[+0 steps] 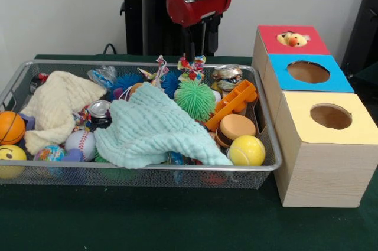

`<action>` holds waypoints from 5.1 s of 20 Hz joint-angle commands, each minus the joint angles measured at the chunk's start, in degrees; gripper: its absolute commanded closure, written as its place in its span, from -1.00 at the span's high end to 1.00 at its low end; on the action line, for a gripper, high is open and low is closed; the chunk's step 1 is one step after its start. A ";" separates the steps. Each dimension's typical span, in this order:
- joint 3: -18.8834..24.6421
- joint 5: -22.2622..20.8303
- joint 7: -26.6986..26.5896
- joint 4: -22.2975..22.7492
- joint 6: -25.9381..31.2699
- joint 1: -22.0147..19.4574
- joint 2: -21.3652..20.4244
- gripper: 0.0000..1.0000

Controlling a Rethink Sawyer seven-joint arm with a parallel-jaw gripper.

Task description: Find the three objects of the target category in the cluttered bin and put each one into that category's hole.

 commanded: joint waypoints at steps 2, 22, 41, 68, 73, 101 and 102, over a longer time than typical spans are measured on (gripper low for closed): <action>1.83 -3.54 4.37 -8.18 2.15 -3.16 3.18 1.00; 14.24 -10.58 3.72 -11.95 -15.64 -10.01 13.45 1.00; 12.05 -13.55 7.39 -13.56 -17.82 -8.44 20.06 1.00; 5.91 -14.97 9.58 -17.88 -18.79 -3.82 21.39 1.00; 5.30 -14.97 9.41 -18.97 -18.27 -3.59 22.62 1.00; 1.93 -13.39 9.82 -20.61 -12.27 -1.32 24.69 -1.00; 1.81 -13.21 10.05 -20.31 -12.18 -1.33 24.38 -1.00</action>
